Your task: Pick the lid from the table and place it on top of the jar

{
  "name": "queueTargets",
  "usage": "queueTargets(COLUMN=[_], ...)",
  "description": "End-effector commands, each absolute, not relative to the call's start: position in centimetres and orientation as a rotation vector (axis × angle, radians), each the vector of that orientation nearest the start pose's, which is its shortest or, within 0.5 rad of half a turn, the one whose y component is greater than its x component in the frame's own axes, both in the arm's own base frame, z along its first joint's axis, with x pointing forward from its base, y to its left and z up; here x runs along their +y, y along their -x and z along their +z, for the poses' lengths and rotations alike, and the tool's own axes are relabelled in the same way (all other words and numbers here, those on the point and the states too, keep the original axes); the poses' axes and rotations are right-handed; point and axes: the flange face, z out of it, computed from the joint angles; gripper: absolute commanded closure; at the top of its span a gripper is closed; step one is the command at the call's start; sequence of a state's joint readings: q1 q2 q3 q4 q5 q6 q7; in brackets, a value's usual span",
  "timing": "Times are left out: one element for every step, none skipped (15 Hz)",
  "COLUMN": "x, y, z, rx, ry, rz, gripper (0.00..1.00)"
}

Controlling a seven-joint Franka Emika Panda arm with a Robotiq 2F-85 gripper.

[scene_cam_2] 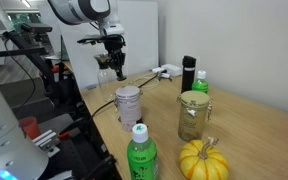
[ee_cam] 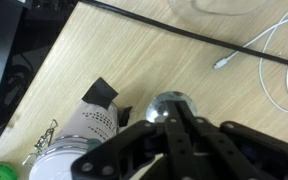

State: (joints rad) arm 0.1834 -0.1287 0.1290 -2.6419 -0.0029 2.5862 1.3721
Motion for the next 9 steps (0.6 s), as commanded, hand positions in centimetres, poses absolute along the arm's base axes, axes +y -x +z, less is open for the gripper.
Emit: queueTargets(x=[13.2,13.3,13.5,13.8,14.0,14.2,14.3,14.3,14.2], y=[-41.1,-41.3,-41.6,-42.0,-42.5,-43.0,-43.3,-43.7,-44.0], z=[30.0,30.4,31.0,31.7,32.4,33.3,34.2,35.2,36.0], rx=[1.558,1.554,1.548,1.544,1.535,1.538,1.540,1.543,1.548], ry=[2.670,2.666,2.662,2.660,2.653,2.653,2.651,2.654,2.657], rz=[-0.091,-0.085,-0.077,-0.059,-0.048,-0.039,-0.031,-0.024,-0.019], gripper=[0.98,0.98,0.98,0.98,0.98,0.98,0.98,0.98,0.98])
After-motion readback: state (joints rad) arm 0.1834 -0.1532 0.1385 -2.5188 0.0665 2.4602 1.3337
